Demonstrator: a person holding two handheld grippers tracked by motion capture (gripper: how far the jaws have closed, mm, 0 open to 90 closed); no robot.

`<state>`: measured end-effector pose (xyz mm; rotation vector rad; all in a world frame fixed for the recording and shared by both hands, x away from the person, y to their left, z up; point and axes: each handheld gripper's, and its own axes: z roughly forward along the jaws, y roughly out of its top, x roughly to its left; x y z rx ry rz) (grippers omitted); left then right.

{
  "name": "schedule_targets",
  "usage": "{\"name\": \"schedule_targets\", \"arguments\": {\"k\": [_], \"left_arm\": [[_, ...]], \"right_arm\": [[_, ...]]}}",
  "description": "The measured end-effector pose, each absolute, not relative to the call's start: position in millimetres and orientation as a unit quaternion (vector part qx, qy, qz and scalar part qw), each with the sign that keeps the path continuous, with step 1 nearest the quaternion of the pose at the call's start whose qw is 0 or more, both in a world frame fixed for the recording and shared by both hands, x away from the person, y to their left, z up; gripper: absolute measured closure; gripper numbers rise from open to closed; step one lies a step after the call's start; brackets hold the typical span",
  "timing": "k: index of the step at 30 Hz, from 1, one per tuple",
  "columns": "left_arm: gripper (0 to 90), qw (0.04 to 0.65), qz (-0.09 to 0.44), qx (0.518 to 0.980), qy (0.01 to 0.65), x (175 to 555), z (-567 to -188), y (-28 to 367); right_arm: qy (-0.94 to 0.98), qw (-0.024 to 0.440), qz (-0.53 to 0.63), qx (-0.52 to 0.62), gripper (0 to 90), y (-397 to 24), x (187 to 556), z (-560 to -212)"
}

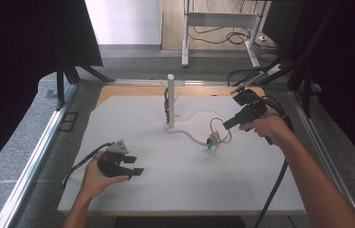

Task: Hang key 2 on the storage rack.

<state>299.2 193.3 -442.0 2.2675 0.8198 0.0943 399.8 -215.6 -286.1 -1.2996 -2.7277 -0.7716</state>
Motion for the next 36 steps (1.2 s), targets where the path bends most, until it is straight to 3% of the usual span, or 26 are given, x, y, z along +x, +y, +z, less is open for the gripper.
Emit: {"name": "schedule_targets", "arguments": {"k": [36], "left_arm": [[42.0,0.363,0.038,0.875,0.317,298,-437,199]], "right_arm": [[-0.864,-0.001,-0.280,-0.418,87.7,-194,438,-265]]}}
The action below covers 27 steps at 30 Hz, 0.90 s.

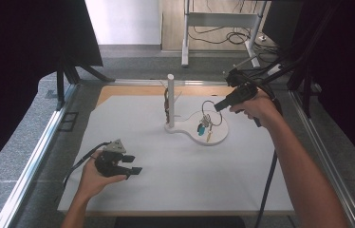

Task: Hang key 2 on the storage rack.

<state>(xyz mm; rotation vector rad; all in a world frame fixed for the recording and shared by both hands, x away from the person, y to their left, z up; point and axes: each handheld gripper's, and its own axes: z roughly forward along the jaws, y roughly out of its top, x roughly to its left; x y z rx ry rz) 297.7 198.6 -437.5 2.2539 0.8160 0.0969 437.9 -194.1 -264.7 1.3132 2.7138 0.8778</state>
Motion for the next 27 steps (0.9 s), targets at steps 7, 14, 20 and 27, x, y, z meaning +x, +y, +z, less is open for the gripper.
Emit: {"name": "schedule_targets", "arguments": {"k": [7,14,20,27], "left_arm": [[42.0,0.363,0.039,0.875,0.318,298,-437,200],[41.9,0.361,0.039,0.877,0.315,298,-437,200],[41.9,0.363,0.041,0.875,0.317,298,-436,202],[41.9,0.364,0.039,0.875,0.318,298,-436,202]], "right_arm": [[0.865,-0.004,0.281,0.416,87.7,-187,447,-266],[0.868,-0.011,0.277,0.413,87.7,-178,456,-270],[0.868,-0.013,0.273,0.414,87.7,-173,463,-273],[0.867,-0.011,0.273,0.416,87.7,-169,472,-271]]}}
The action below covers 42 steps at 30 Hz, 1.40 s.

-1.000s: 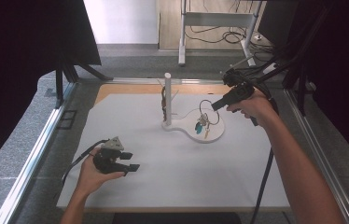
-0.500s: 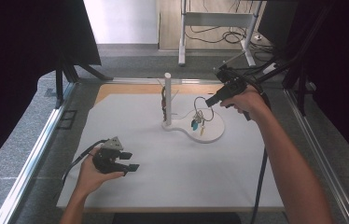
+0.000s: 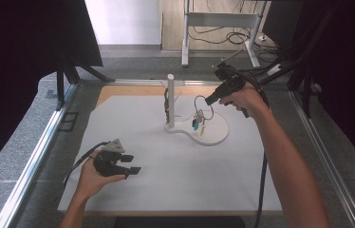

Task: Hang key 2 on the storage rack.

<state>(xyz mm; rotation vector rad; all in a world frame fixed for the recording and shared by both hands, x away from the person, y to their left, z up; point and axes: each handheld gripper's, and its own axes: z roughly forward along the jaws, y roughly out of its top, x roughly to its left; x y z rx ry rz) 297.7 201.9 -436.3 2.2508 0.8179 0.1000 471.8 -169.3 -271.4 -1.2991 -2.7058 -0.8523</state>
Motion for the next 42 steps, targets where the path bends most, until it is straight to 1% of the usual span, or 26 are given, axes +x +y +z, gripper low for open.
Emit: {"name": "schedule_targets", "arguments": {"k": [6,11,25,42], "left_arm": [[41.8,0.368,0.035,0.873,0.319,298,-436,205],[42.0,0.377,0.030,0.862,0.338,300,-438,213],[41.9,0.381,0.028,0.861,0.336,298,-436,215],[41.8,0.376,0.029,0.863,0.335,298,-436,216]], "right_arm": [[-0.865,0.011,-0.276,-0.418,87.7,-166,481,-271],[-0.866,0.012,-0.267,-0.422,87.7,-163,490,-275],[-0.874,0.018,-0.249,-0.416,87.7,-149,511,-281],[-0.866,0.019,-0.261,-0.427,87.6,-137,534,-287]]}}
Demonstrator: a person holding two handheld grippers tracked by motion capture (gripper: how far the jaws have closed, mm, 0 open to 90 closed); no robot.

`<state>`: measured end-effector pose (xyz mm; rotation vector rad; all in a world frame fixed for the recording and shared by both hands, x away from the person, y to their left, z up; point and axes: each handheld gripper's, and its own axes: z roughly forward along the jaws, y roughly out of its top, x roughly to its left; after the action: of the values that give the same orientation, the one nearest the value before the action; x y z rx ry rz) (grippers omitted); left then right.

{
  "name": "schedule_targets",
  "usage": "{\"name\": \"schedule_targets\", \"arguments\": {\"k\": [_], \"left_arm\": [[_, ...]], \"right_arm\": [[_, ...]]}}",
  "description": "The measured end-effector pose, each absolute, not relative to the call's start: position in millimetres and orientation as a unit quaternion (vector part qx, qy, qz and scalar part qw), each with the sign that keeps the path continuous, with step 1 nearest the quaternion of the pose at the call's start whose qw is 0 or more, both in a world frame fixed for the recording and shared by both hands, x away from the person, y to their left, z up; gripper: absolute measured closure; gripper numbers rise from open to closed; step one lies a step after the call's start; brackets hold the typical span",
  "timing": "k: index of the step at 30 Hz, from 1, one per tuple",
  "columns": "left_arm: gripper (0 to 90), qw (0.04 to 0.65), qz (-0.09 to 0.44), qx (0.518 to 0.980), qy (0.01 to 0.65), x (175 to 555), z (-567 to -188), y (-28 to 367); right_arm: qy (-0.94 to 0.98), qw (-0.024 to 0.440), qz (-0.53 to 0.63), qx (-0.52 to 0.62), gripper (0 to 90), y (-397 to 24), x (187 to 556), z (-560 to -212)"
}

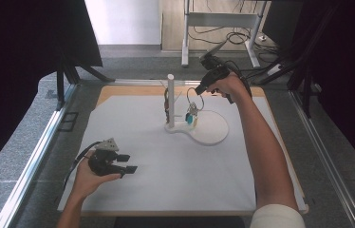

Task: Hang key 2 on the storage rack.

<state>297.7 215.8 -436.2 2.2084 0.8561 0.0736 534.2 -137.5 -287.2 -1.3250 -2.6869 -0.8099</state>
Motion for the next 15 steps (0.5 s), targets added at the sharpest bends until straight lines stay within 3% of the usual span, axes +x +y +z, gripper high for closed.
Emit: {"name": "schedule_targets", "arguments": {"k": [15], "left_arm": [[41.8,0.381,0.031,0.861,0.336,297,-434,219]], "right_arm": [[-0.869,0.014,-0.257,-0.423,87.7,-120,549,-291]]}}
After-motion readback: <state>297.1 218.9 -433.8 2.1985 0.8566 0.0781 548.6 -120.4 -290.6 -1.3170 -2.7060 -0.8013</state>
